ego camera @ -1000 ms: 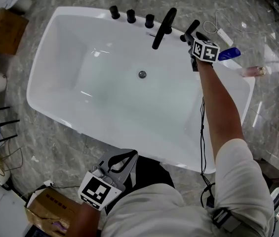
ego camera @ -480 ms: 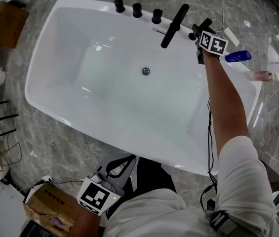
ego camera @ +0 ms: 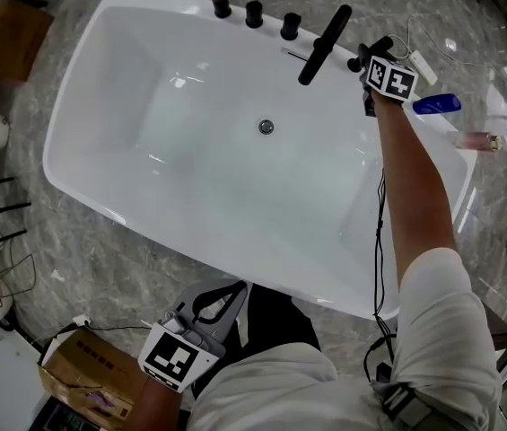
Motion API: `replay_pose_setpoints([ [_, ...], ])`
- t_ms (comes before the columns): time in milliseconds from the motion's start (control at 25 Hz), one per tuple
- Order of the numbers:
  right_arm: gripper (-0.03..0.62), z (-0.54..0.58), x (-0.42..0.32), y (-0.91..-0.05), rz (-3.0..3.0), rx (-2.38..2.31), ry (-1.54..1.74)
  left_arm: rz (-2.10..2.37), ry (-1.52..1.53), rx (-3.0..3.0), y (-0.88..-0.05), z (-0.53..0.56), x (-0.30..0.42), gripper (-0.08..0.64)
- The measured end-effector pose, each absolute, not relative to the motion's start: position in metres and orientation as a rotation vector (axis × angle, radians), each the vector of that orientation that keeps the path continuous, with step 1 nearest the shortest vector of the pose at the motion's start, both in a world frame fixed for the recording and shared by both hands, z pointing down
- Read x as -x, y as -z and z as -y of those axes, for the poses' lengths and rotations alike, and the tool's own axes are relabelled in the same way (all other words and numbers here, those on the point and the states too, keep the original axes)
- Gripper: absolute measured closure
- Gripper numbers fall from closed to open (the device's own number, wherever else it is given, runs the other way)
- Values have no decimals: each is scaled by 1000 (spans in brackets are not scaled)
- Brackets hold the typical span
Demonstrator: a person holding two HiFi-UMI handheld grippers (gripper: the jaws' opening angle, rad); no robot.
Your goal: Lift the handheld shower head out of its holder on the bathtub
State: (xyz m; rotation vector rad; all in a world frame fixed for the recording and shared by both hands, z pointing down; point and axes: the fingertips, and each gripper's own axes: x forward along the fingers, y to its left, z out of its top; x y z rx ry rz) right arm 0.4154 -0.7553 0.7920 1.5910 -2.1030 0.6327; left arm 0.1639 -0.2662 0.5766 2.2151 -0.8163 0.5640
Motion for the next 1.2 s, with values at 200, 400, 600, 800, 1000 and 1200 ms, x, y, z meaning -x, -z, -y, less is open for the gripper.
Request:
replay_pose_setpoints([
  [200,448,749,-414,-791,2085,-1589,-610,828,-562,-2218,-576,263,-161,554],
  [400,448,744,-412,-777,2076,-1599,-579,840,-555,-2224,-569,258,-155,554],
  [600,448,741,-408,-759,2083,-1593,-554,850,-548,-2239,-561,253,-153,554],
  [800,448,734,-405,-740,2090,-1593,-526,867,-551,-2256,-554,246,-149,554],
  [1000,448,723,-402,-716,2098,-1586,-489,868,-553,-2283,-540,236,-150,554],
  [1200,448,711,-399,-691,2115,-1584,-449,869,-550,-2303,-528,225,-150,554],
])
